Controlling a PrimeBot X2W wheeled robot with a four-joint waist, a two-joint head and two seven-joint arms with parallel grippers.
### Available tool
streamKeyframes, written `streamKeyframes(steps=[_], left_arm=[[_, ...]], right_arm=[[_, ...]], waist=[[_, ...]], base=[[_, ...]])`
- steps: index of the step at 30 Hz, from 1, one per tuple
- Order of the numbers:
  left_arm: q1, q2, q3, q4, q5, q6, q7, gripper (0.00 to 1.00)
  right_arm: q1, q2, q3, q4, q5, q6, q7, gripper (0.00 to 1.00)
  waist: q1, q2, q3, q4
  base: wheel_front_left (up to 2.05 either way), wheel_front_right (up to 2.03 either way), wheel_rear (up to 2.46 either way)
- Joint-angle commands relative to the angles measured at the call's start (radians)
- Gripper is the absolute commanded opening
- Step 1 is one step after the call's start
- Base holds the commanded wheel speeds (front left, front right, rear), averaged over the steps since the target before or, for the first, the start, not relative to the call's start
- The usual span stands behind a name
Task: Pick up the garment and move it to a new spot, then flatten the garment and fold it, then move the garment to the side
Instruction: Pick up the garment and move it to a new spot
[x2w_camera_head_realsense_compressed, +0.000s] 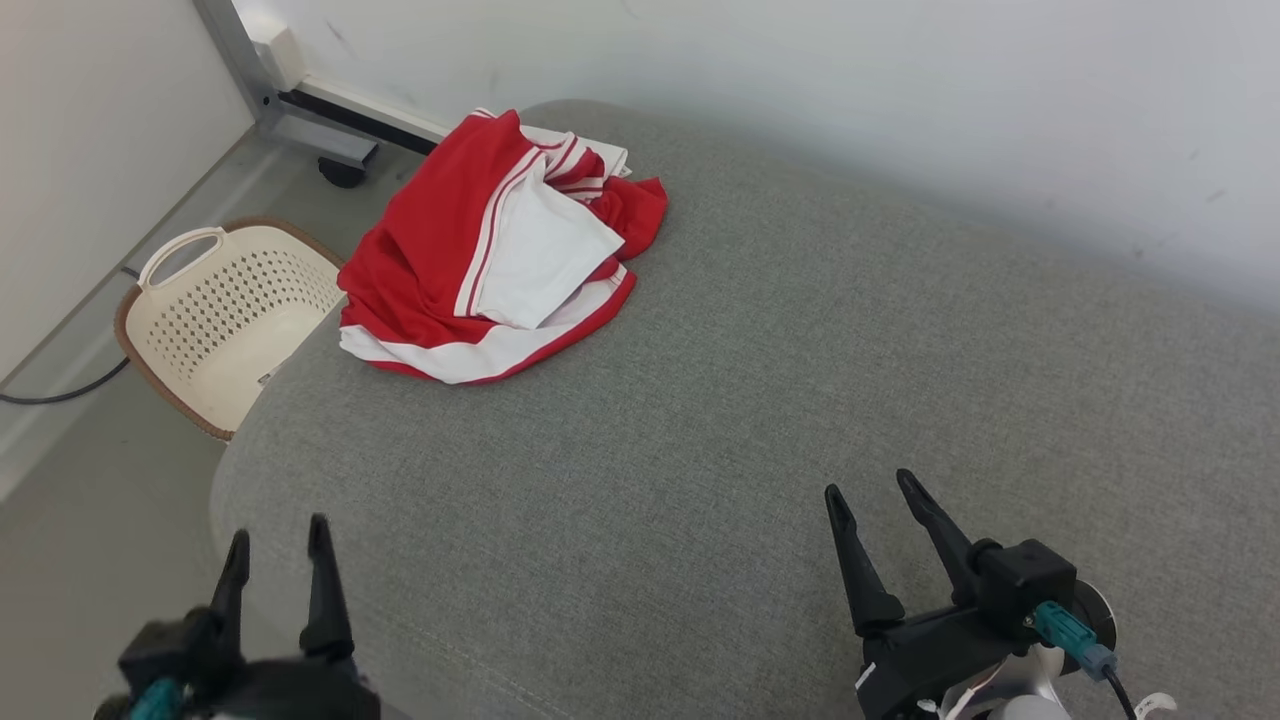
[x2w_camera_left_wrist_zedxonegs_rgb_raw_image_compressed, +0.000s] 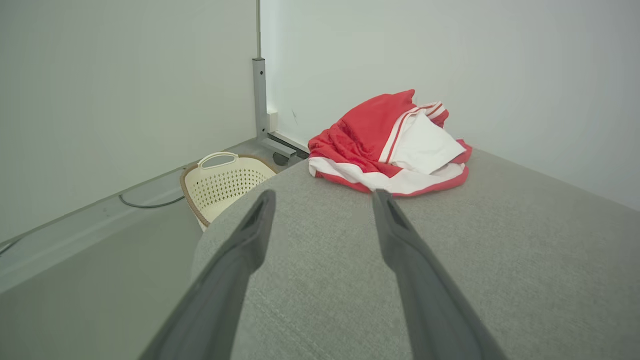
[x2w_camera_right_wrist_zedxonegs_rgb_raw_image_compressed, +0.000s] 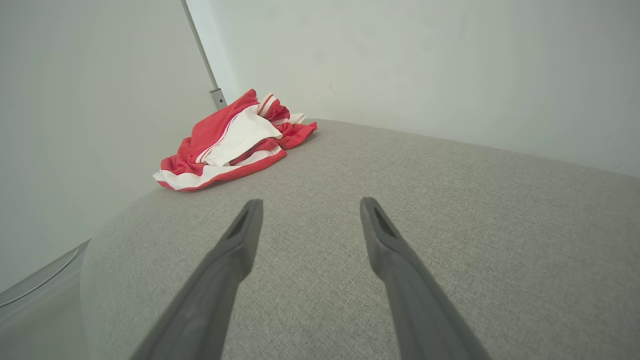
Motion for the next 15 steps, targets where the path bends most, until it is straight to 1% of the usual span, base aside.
streamKeyframes(steps=[1, 6, 10, 13, 14, 15], left_arm=[[-0.075, 0.007, -0.02, 0.03, -0.011, -0.009, 0.008, 1.0], [-0.306, 0.007, -0.081, 0.18, -0.033, -0.027, 0.078, 1.0], [-0.494, 0.046, -0.089, 0.298, -0.08, -0.036, 0.151, 1.0], [-0.627, 0.099, -0.105, 0.386, -0.098, -0.041, 0.235, 1.0], [-0.627, 0.099, -0.105, 0.386, -0.098, -0.041, 0.235, 1.0], [-0.668, 0.119, -0.105, 0.414, -0.105, -0.042, 0.264, 1.0]], right_arm=[[-0.012, -0.003, -0.004, -0.01, -0.016, -0.002, 0.004, 1.0], [0.013, -0.003, -0.036, -0.061, -0.044, -0.002, 0.025, 1.0], [-0.013, -0.006, -0.002, -0.134, -0.076, -0.002, 0.064, 1.0], [-0.033, -0.021, 0.016, -0.197, -0.09, -0.002, 0.089, 1.0], [-0.033, -0.021, 0.016, -0.197, -0.09, -0.002, 0.089, 1.0], [-0.04, -0.025, 0.018, -0.22, -0.096, -0.002, 0.097, 1.0]], waist=[[0.0, -0.0001, 0.029, 0.002], [0.0, -0.0001, 0.098, 0.002], [0.0, -0.0001, 0.203, -0.09], [0.0, -0.0001, 0.29, -0.164], [0.0, -0.0001, 0.29, -0.164], [0.0, -0.0001, 0.319, -0.186]], base=[[0.0, 0.0, 0.0], [0.0, 0.0, 0.0], [0.0, 0.0, 0.0], [0.0, 0.0, 0.0], [0.0, 0.0, 0.0], [0.0, 0.0, 0.0]])
